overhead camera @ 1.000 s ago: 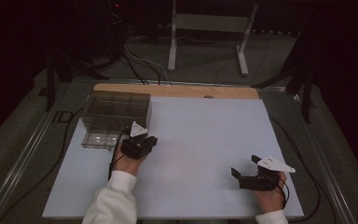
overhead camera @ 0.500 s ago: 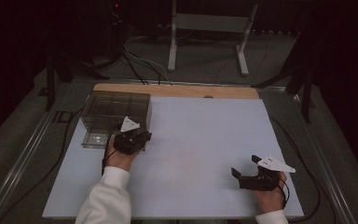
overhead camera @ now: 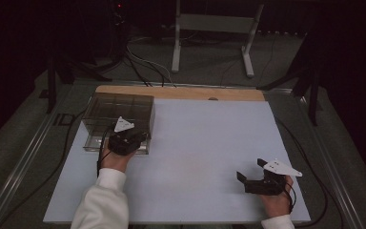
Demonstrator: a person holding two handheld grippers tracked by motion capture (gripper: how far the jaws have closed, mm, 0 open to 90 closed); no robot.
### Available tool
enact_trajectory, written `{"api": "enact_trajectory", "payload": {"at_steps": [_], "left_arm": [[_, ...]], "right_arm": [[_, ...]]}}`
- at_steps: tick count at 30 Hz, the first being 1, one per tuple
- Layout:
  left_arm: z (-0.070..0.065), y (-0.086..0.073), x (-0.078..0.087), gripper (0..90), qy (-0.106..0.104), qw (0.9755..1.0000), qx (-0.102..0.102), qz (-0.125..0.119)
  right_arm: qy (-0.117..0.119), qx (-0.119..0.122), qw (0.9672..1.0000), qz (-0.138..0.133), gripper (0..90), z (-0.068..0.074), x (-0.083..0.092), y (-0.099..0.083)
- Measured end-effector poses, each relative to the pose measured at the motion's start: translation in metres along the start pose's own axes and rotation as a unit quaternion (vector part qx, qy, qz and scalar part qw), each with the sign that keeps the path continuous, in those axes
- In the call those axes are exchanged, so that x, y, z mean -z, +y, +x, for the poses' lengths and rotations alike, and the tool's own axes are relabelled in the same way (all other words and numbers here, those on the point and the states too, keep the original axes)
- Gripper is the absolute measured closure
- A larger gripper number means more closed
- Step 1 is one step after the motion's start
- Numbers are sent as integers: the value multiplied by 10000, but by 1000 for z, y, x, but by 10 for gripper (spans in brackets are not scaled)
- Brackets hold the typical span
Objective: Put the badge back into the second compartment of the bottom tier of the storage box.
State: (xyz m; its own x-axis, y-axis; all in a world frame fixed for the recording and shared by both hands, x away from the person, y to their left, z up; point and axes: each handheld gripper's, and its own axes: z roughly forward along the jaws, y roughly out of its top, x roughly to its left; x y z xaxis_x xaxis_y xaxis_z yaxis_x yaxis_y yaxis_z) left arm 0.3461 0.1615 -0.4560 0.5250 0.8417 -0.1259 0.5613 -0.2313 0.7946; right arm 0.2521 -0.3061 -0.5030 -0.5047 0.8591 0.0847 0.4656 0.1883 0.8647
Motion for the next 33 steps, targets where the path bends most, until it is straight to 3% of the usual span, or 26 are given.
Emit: {"api": "enact_trajectory", "payload": {"at_steps": [33], "left_arm": [[32,-3,13,813,355,9993,77,-36]], "right_arm": [[23,2,10000,11,1,0,0,0]]}}
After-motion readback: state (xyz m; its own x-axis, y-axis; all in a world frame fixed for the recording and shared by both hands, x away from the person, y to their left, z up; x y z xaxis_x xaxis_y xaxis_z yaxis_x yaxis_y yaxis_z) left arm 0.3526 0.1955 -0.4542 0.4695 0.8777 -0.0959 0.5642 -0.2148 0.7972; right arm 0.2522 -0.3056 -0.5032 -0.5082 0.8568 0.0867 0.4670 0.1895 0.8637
